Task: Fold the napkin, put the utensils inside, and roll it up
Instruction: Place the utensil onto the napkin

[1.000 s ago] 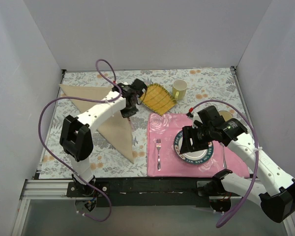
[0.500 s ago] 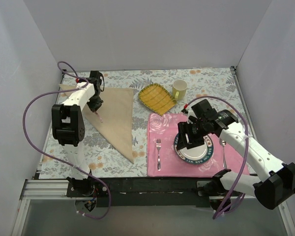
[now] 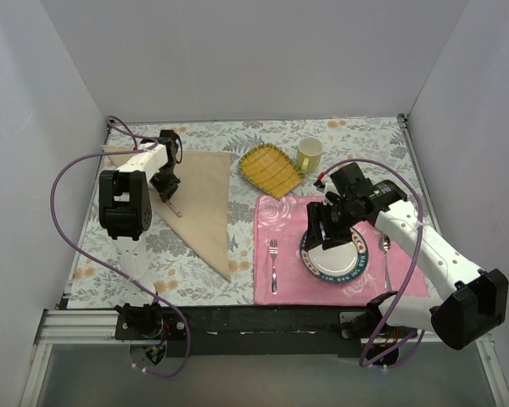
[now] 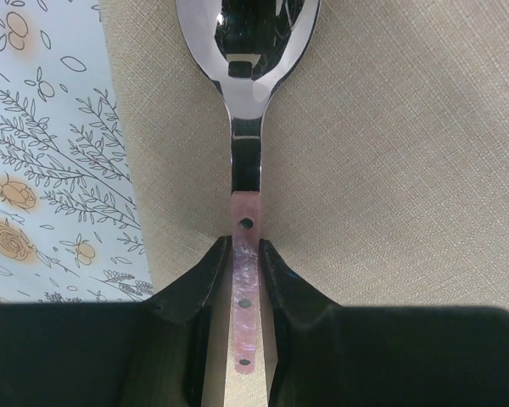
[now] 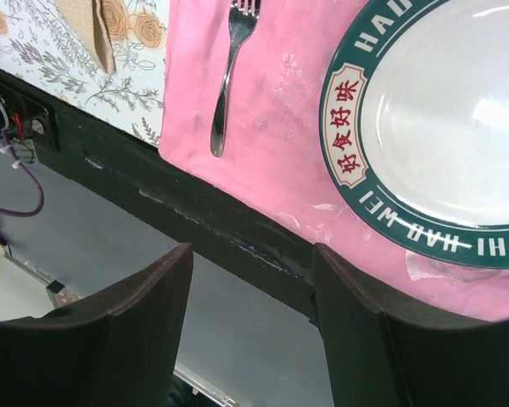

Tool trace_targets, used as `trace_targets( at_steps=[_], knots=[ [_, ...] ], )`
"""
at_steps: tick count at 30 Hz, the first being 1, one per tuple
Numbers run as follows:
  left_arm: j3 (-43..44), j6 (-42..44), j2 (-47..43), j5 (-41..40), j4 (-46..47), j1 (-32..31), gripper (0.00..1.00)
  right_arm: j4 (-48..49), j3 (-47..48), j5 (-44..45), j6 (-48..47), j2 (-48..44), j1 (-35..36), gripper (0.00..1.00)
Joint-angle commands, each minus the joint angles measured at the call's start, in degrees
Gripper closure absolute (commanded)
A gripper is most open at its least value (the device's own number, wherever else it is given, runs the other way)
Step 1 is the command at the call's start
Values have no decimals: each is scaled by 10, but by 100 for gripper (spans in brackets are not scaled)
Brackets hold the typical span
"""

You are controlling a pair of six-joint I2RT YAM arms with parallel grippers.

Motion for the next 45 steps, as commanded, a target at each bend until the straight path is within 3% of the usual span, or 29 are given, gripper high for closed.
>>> trace_targets(
  at_steps=[1,14,36,45],
  knots=[
    [8,-11,-27,-13,-4,4,100,1,13,-8,-13,4,-8,34],
    [-52,-14,-68,-5,4,4,100,3,0,-18,-16,-3,-17,34],
    [-51,9,-64,-12,13,4,100,11,-14,-24,-3,-14,-19,34],
    [-62,16,-83,-9,24,4,77,15,-21,-26,-3,-15,-19,34]
  ],
)
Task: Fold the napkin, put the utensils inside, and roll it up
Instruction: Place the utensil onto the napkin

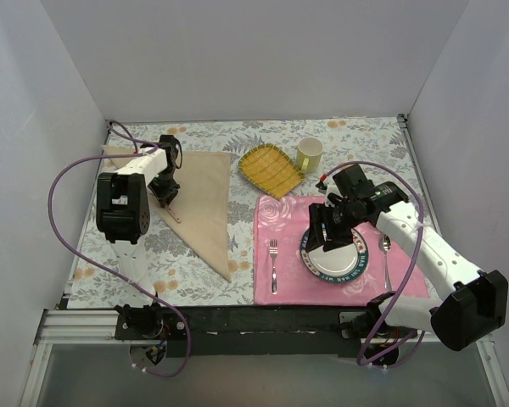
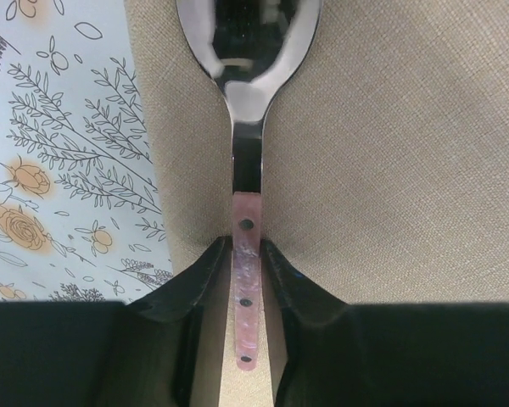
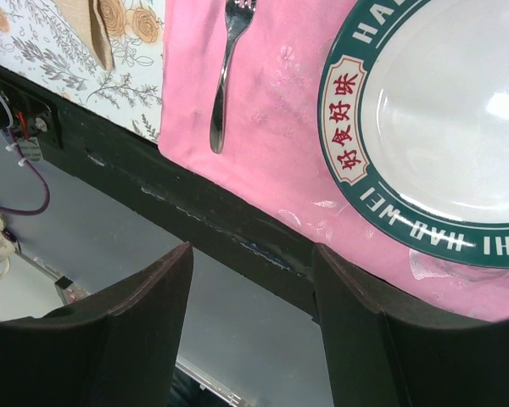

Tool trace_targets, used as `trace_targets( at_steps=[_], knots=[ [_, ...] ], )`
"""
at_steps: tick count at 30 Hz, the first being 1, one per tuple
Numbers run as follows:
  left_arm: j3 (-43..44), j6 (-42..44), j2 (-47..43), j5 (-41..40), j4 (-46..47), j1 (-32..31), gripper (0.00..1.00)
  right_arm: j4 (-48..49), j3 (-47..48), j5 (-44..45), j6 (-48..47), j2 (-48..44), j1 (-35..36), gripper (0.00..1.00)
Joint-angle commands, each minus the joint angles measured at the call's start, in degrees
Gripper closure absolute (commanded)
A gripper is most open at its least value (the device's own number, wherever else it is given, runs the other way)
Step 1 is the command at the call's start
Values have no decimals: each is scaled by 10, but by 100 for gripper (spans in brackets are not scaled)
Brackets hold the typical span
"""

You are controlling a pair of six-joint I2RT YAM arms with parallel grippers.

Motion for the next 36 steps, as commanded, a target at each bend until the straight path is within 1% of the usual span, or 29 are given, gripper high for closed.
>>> trace_targets(
  at_steps=[1,2,5,6,7,9,12,13,15,17,18,20,25,28,29,30,31,32,33,34,35,36],
  knots=[
    [-9,6,-56,-8,7,3,75,11,-7,-9,2,-11,-2,34],
    [-9,6,-61,-8,7,3,70,12,-8,-9,2,-12,-1,33],
    [-3,4,-72,-6,4,3,62,13,-13,-10,-2,-12,-2,33],
    [1,4,-74,-5,2,3,57,14,-15,-11,-3,-13,-2,34],
    [6,4,-77,-2,-2,3,56,17,-17,-13,-4,-12,-2,33],
    [19,7,-91,11,-7,3,50,14,-12,-14,-7,-9,-2,34],
    [34,12,-114,36,-19,3,43,9,-7,-11,-18,-7,-2,33],
    [34,13,-121,43,-23,3,39,9,-8,-9,-21,-8,-1,33],
    [28,13,-138,69,-32,3,36,10,-11,-11,-27,-11,-2,34],
    [18,13,-167,89,-36,3,27,12,-16,-14,-34,-14,-2,34],
    [13,13,-178,99,-37,3,25,13,-18,-14,-38,-17,-1,34],
    [-2,9,-205,128,-43,3,15,16,-22,-18,-46,-21,-2,33],
    [-31,7,-272,173,-64,1,13,15,-19,-26,-64,-24,-2,33],
    [-69,7,-330,192,-70,0,15,21,-19,-29,-73,-21,-2,33],
    [-101,7,-365,214,-67,0,16,23,-18,-31,-76,-16,-2,33],
    [-124,4,-381,230,-63,0,19,23,-16,-36,-80,-14,-2,33],
    [-145,-1,-393,264,-54,0,21,24,-14,-40,-81,-11,-1,33],
    [-191,-9,-409,313,-51,-1,23,26,-14,-44,-82,-9,-1,33],
    [-215,-36,-438,335,-45,-6,27,29,-15,-52,-81,-8,-1,33],
    [-238,-48,-458,353,-26,-9,29,32,-15,-57,-81,-6,-1,33],
    [-285,-66,-478,374,-15,-15,30,32,-14,-61,-81,-4,0,33],
    [-305,-98,-519,381,-3,-33,33,32,-14,-67,-80,-1,2,33]
  ],
)
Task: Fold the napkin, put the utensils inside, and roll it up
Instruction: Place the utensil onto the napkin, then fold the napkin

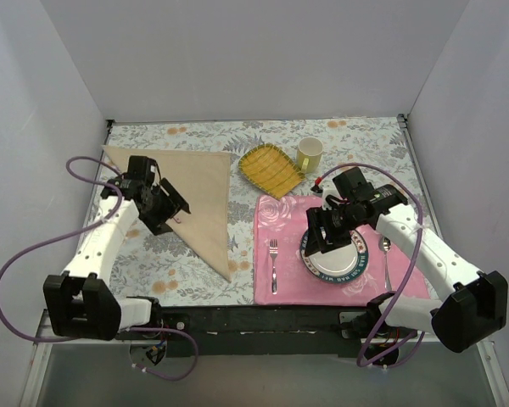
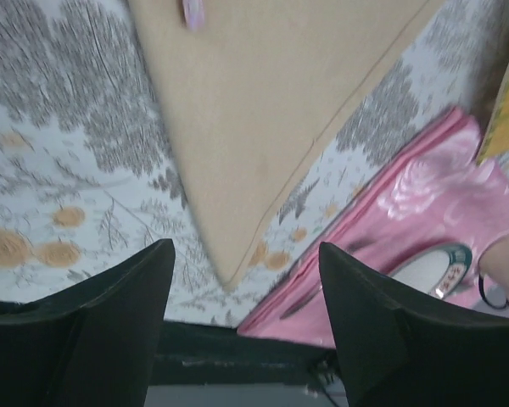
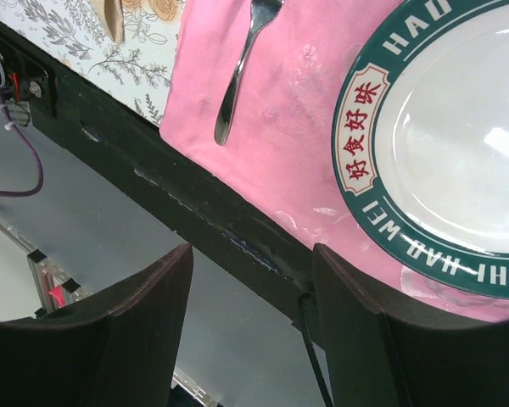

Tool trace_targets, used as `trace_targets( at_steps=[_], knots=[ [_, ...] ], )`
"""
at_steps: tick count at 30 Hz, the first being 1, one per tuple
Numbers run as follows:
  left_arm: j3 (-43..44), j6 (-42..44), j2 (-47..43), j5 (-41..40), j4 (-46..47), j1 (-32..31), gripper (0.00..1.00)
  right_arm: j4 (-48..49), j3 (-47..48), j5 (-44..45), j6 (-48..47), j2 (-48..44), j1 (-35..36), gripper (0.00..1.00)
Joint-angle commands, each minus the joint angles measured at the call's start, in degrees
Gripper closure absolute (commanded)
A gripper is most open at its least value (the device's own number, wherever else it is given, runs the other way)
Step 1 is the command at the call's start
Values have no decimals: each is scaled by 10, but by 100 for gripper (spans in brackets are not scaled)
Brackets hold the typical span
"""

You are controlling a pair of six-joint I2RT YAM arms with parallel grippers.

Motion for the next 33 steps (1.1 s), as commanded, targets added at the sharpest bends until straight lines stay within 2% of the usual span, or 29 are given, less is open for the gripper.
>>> trace_targets(
  at_steps=[1,5,7,12,14,17,19,22,26,33],
  knots=[
    [-107,-98,-101,113,50,-40,34,17,9,-36,-13,12,3,33],
    [-168,-190,-166,94,52,-117,37,15,19,-37,-13,23,17,34],
    [-207,-252,-200,85,72,-178,38,15,21,-34,-14,25,18,34],
    [-266,-353,-216,51,99,-292,34,20,11,-33,-14,20,19,34],
    [-279,-395,-212,15,112,-330,33,20,5,-33,-13,18,19,34],
    [-313,-447,-235,-21,145,-342,37,21,0,-33,-13,13,19,34],
    [-335,-469,-250,-29,179,-343,45,17,0,-31,-13,9,19,34],
    [-356,-500,-246,-57,172,-346,53,15,-2,-28,-14,2,19,34],
    [-321,-504,-196,-129,125,-367,48,12,-5,-24,-17,-1,18,34],
    [-325,-522,-148,-139,156,-372,50,15,-8,-27,-16,0,19,34]
  ],
)
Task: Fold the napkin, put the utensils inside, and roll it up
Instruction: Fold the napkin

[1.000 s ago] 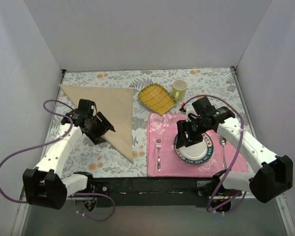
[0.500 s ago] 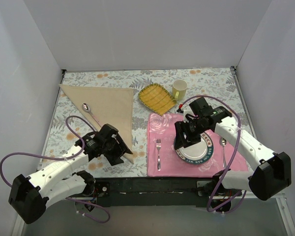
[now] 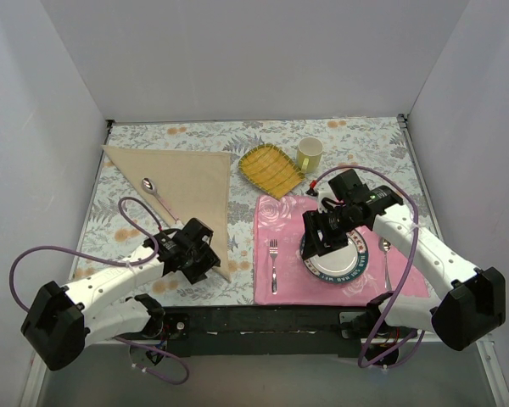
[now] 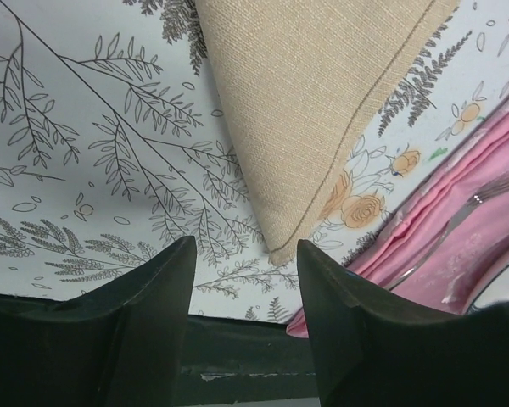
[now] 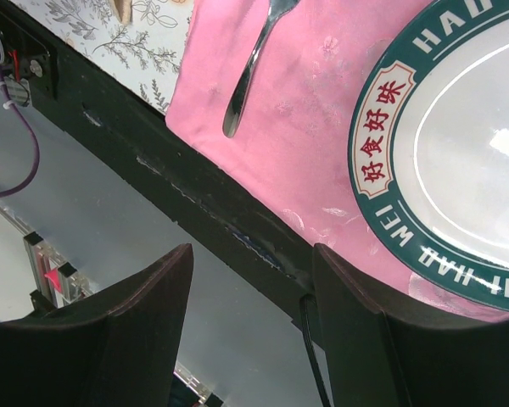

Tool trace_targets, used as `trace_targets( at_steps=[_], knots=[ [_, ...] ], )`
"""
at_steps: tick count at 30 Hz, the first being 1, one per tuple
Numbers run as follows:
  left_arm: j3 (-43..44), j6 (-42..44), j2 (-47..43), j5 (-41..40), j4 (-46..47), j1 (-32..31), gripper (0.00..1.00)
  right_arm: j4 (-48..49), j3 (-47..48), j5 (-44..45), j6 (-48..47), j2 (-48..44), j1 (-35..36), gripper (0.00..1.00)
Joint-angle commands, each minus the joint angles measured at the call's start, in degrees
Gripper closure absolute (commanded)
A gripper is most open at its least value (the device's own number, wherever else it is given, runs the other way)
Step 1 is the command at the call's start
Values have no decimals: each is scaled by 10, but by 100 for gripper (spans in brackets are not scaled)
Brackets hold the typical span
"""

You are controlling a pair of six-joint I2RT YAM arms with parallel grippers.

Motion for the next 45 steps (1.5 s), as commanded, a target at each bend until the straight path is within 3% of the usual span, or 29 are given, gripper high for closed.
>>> trace_targets(
  at_steps=[1,14,26,43,45],
  knots=[
    [1,-203,17,-30,17,-5,52,6,1,-6,-7,-11,1,34],
    [-29,-196,79,-5,117,-24,58,7,-3,-3,-7,-12,1,34],
    [-39,-214,118,20,141,-71,97,11,-15,-5,-7,-18,1,34],
    [-14,-254,140,19,104,-179,100,21,-32,-9,-7,-26,2,34],
    [-12,-251,136,19,95,-179,96,21,-30,-8,-7,-24,2,34]
  ],
)
